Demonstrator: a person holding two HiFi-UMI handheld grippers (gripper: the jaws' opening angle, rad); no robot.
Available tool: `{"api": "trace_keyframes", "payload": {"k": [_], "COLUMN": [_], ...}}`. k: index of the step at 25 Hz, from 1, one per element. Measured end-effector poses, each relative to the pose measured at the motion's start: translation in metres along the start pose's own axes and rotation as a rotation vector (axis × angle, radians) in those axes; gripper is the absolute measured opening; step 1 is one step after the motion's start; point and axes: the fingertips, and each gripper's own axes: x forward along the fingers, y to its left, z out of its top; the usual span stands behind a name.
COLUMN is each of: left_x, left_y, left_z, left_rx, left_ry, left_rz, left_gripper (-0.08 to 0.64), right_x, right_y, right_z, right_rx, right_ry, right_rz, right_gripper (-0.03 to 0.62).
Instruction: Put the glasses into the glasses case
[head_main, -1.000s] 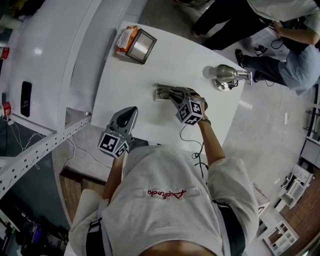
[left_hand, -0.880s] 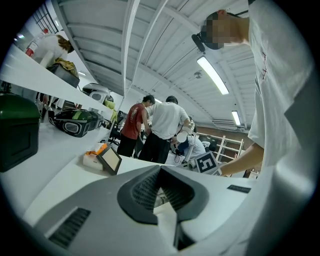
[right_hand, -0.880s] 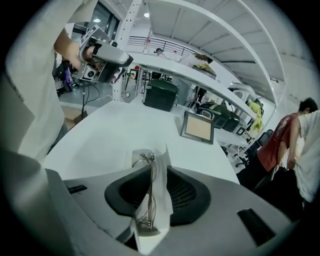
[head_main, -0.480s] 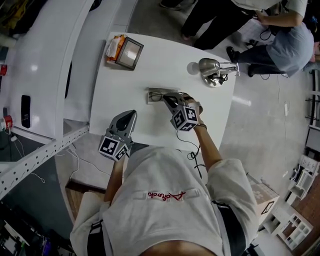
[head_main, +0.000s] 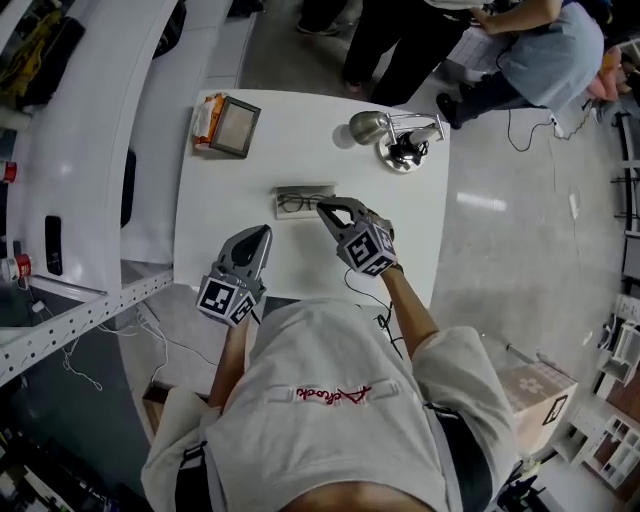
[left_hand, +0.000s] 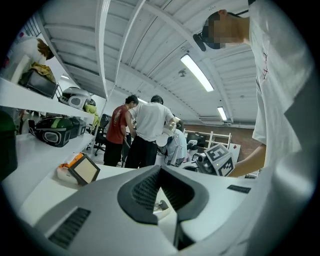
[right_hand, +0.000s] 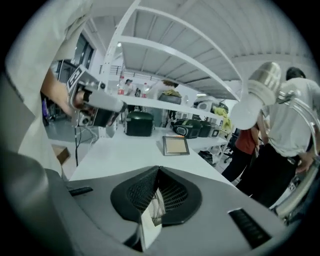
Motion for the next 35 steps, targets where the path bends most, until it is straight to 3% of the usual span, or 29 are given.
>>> {"api": "trace_keyframes", "payload": {"k": [6,12,17,25,29,35], "left_x": [0.021,0.038,0.045,0.043,0.024,-0.012], "left_y": [-0.026,-0.047,-0.057,-0.066,-0.070,-0.079], "left_z": [0.006,0.013,0.025,0.038,0.026,0.009], "left_rx": [0.039,0.070,0.116,0.166,0.149,0.139], "left_ry": [0.001,-0.019,-0.026,-0.056,-0.060,-0.066], "left_rz": [-0.023,-0.040,-0.071,-0.115,-0.117,-0.128], "left_gripper": [0.014,0.014,0.014,0.014,0.014,0.014], "right_x": [-0.046,-0.081,-0.108,-0.137,-0.139,-0.146], "right_y": [-0.019,-0.031,-0.040,-0.034,-0.011,0.038], "right_z": [0.031,0.030,0.035,0.046,0.041,0.040], "right_rx": [0.255,0.484,0.610,0.500,0.437,0.417], "right_ry": [-0.229,-0.408,-0.548,-0.564,-0.508,-0.475], "right_rz": [-0.039,-0.050,-0.083,-0.204,-0.236,-0.272], "right_gripper": [0.018,0.018,0.018,0.017,0.017,0.017]}}
